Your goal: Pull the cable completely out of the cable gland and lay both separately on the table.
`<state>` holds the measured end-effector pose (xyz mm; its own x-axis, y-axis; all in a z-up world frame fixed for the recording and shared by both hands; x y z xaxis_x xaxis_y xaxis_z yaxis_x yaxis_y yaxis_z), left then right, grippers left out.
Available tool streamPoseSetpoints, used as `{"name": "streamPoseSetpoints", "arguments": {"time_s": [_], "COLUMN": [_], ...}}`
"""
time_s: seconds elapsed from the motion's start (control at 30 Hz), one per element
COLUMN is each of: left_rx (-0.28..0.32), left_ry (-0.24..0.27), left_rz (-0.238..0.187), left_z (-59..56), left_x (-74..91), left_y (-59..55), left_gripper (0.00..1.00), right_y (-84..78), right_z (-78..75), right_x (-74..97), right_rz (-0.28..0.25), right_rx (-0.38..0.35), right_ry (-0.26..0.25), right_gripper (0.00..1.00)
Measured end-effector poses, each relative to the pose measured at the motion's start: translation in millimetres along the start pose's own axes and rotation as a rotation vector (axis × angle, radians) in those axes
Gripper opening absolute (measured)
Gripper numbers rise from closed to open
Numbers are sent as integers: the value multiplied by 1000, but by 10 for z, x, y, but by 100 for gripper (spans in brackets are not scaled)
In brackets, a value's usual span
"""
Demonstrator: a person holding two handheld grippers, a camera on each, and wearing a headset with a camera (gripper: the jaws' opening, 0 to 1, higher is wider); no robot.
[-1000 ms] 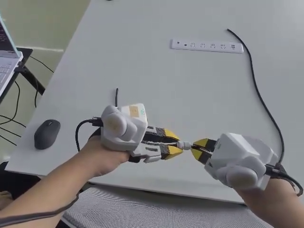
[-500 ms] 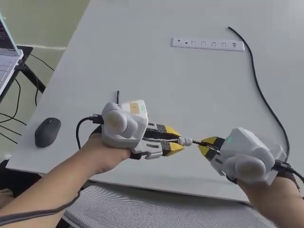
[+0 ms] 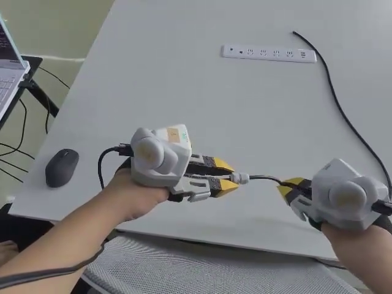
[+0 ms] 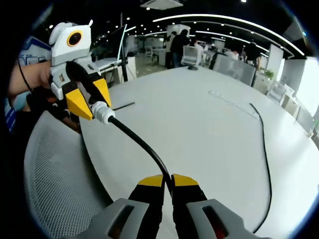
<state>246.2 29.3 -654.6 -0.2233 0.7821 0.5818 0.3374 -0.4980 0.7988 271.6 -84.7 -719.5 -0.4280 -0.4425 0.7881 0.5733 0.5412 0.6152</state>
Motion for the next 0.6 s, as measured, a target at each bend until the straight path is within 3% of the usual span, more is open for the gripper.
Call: {"name": "streamPoseSetpoints", "arguments": {"time_s": [0.1,0.3,0.47,0.6], "left_rx": [-5,-11,-13,-14], "left_ry": [4,13,18,24], "left_rz": [-6,-17,-16,-14], "left_z": [2,4,3,4], "left_x": [9,32,43,55], "left_y": [5,24,10,-4], "left_gripper": [15,15,15,15], "right_y": [-84,-234,-307,-294], "right_z": [-74,-158,-165,-134], "right_x": [-34,-79,-101,-87], "right_rz": [10,32,45,38], "right_rx": [-102,-239,-272,-229], "right_ry": [-10,-33,-42,-50], "right_gripper": [0,0,0,0]}}
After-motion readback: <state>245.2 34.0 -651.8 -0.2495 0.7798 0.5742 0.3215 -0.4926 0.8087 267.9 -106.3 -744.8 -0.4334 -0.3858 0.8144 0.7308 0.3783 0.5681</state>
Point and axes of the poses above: the centre of the closed fingertips' face, and the gripper's own axes: x roughly backward along the fingers, z roughly to its left, y roughly out of its top, the point moved 2 cm from there along x, roughly backward along the fingers, and after that the axes turned 8 degrees about z, right-handed, at the moved point
